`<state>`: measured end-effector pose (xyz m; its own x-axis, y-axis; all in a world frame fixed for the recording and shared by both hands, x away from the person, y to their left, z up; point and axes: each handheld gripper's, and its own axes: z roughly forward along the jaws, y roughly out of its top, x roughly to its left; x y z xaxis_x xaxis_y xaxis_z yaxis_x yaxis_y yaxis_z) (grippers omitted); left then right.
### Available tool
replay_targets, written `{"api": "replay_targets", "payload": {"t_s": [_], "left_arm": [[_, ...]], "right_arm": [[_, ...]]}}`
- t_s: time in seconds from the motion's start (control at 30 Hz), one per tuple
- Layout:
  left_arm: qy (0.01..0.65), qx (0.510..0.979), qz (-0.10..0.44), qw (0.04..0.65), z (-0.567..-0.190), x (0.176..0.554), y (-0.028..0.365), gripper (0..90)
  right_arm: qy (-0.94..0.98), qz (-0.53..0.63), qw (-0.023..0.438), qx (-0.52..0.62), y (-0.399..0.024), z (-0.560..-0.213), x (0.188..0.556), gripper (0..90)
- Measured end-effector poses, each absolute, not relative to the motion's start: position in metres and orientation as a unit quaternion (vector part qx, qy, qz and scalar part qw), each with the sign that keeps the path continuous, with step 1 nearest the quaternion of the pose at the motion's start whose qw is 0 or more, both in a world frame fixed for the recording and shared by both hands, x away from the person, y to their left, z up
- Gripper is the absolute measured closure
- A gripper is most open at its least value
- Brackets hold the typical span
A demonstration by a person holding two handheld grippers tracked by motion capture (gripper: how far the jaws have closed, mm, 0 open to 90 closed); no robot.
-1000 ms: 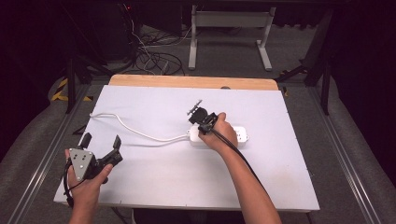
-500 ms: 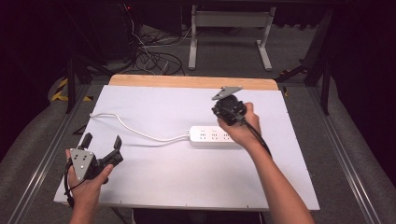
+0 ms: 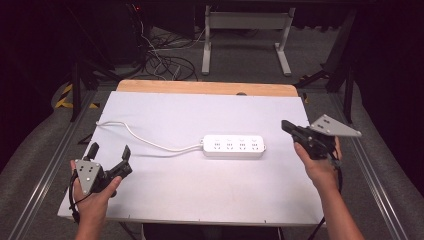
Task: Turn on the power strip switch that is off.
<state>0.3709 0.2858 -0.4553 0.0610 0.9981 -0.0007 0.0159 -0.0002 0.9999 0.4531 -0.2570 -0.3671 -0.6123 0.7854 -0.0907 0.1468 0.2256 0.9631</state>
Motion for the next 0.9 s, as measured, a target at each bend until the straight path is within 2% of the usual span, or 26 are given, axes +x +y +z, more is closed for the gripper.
{"api": "replay_targets", "payload": {"t_s": [0.23, 0.43, 0.8, 0.83, 0.9], "left_arm": [[0.487, 0.519, 0.480, 0.513, -0.455, 0.372, 0.285, 8.6], [0.486, 0.521, 0.479, 0.513, -0.455, 0.372, 0.284, 8.6], [0.487, 0.519, 0.479, 0.514, -0.455, 0.371, 0.285, 8.6], [0.487, 0.519, 0.479, 0.514, -0.455, 0.371, 0.285, 8.6], [0.487, 0.519, 0.478, 0.515, -0.455, 0.372, 0.285, 8.6]], "right_arm": [[0.659, 0.576, 0.344, 0.341, -0.286, -0.393, 0.425, 90.0], [0.637, 0.589, 0.353, 0.350, -0.282, -0.408, 0.415, 90.0], [0.635, 0.589, 0.351, 0.356, -0.283, -0.412, 0.418, 90.0], [0.634, 0.589, 0.354, 0.355, -0.283, -0.413, 0.418, 81.8], [0.633, 0.586, 0.358, 0.358, -0.283, -0.414, 0.419, 77.2]]}}
